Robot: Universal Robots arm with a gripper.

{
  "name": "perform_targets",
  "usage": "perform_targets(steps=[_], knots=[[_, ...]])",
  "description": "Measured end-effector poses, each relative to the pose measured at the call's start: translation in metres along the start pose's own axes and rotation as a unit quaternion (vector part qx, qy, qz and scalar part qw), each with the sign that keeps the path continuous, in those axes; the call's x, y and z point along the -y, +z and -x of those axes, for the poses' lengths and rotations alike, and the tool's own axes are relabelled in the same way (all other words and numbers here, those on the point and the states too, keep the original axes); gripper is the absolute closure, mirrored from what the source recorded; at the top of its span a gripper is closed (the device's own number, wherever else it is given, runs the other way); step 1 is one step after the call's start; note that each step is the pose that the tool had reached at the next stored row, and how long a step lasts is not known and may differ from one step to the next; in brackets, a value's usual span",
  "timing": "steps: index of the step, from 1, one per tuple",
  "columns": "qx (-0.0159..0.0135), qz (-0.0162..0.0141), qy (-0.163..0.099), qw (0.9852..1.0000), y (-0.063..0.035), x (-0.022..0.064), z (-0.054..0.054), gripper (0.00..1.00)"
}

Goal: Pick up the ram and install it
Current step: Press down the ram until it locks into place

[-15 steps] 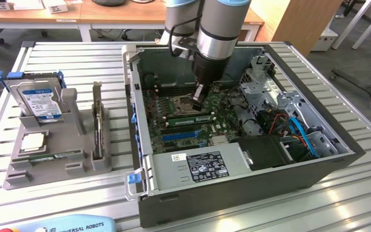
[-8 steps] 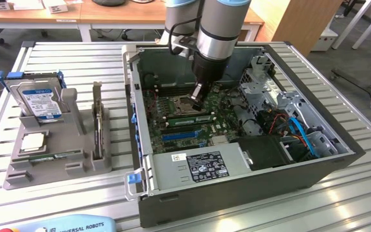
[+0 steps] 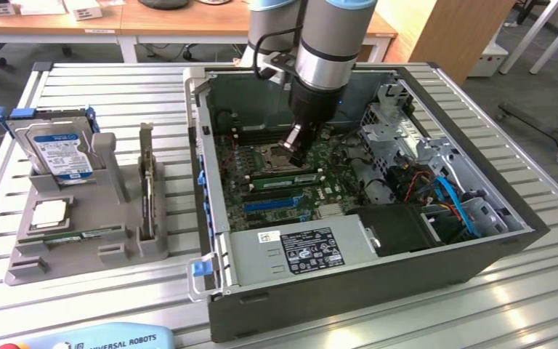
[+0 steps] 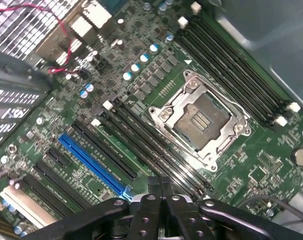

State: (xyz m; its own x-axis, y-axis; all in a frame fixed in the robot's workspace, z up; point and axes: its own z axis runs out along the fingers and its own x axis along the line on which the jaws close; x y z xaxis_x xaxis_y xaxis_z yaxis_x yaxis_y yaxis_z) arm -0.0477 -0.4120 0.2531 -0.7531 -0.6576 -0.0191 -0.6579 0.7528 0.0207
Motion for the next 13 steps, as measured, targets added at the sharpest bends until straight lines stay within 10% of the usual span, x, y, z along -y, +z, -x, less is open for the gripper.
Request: perform_targets(steps=[13], knots=[[0.0019, -0.0017, 0.091, 0.9958, 0.0003, -0.0002, -0.0003, 0.9]])
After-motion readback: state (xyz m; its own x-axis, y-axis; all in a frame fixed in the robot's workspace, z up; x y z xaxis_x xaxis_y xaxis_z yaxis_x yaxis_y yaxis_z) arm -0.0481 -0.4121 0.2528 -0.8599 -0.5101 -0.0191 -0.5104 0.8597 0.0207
